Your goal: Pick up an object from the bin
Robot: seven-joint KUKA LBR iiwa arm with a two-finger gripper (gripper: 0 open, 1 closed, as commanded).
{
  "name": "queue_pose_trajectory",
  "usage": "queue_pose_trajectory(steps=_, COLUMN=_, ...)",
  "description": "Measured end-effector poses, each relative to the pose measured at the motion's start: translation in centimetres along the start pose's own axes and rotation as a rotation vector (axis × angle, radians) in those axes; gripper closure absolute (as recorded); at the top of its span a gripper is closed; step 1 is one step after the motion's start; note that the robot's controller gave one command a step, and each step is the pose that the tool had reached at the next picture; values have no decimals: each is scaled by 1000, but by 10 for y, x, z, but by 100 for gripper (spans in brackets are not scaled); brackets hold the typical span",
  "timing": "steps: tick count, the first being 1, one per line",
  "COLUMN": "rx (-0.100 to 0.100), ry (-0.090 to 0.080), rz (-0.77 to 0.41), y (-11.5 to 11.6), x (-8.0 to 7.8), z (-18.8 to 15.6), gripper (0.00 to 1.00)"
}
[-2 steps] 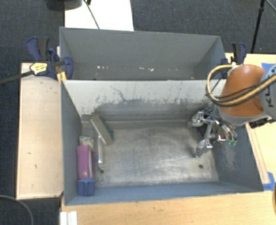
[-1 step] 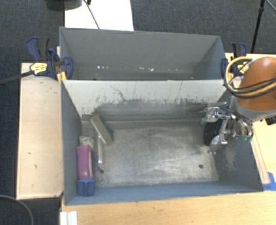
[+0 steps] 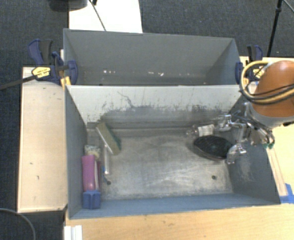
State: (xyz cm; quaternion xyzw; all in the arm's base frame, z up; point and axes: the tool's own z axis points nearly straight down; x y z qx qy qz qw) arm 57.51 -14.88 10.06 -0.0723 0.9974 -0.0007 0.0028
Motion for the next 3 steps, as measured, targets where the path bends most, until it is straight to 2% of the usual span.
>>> queue_pose_trajectory(steps=1, rx=-2, ry=8, rz=-67, y=11, x=0, z=25, gripper=0)
queue_pose_trajectory(steps=2, rx=-2, ry=5, rz=-63, y=11, x=-1, z=23, gripper=100)
queue_pose_trajectory(steps=3, rx=2, ry=-4, rz=-30, y=20, x=9, z=-120, gripper=100)
